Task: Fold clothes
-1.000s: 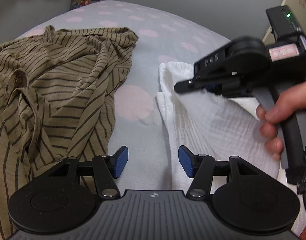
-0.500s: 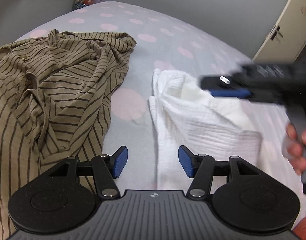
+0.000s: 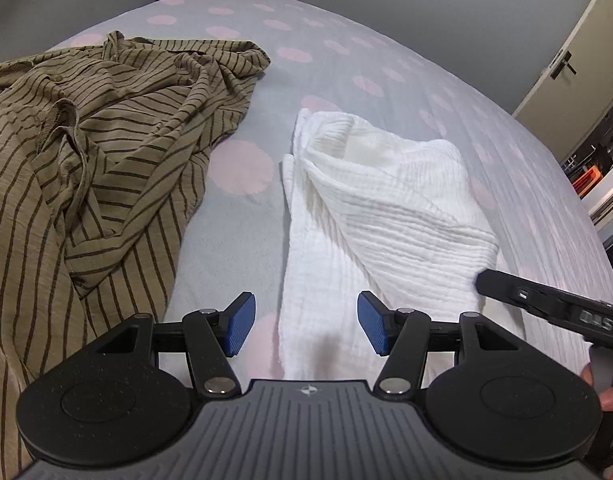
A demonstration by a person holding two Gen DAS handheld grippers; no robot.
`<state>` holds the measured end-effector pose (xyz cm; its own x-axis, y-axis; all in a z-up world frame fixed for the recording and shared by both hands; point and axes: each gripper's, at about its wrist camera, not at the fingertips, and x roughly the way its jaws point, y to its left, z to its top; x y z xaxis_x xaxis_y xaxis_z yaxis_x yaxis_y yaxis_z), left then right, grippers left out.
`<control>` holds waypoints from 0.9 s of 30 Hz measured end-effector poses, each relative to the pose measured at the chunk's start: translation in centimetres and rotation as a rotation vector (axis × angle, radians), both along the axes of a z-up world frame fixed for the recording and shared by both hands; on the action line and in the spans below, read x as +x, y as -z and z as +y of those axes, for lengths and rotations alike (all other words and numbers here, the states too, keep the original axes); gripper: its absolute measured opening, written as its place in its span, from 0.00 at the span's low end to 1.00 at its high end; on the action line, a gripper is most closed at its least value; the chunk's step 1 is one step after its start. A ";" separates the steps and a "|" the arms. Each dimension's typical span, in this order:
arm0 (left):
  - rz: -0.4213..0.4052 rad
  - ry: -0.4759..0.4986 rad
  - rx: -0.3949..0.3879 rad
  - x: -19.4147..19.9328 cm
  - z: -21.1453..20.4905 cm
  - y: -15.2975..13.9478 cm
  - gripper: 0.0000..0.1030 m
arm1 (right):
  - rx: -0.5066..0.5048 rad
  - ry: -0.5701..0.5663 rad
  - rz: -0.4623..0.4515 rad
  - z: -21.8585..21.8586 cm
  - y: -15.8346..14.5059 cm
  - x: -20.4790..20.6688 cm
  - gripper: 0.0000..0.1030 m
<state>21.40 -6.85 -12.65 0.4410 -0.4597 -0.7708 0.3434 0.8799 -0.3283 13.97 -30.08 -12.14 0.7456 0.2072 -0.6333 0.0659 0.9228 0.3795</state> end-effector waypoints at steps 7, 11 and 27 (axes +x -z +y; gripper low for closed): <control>-0.031 -0.062 0.045 0.4 0.8 -0.5 0.53 | 0.004 -0.106 -0.091 3.1 -1.0 -0.2 0.15; -0.027 -0.089 -0.002 0.8 1.7 -0.9 0.54 | -0.080 -0.238 -0.128 7.1 -1.5 -0.8 0.15; 0.145 -0.094 -0.207 0.8 4.1 0.9 0.60 | -0.252 -0.424 -0.088 13.4 1.4 -3.1 0.16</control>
<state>22.24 -2.76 -13.60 0.3809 -0.5762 -0.7231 0.1999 0.8149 -0.5440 10.85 -16.67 -13.54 0.6816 0.3527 -0.6411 -0.3575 0.9250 0.1289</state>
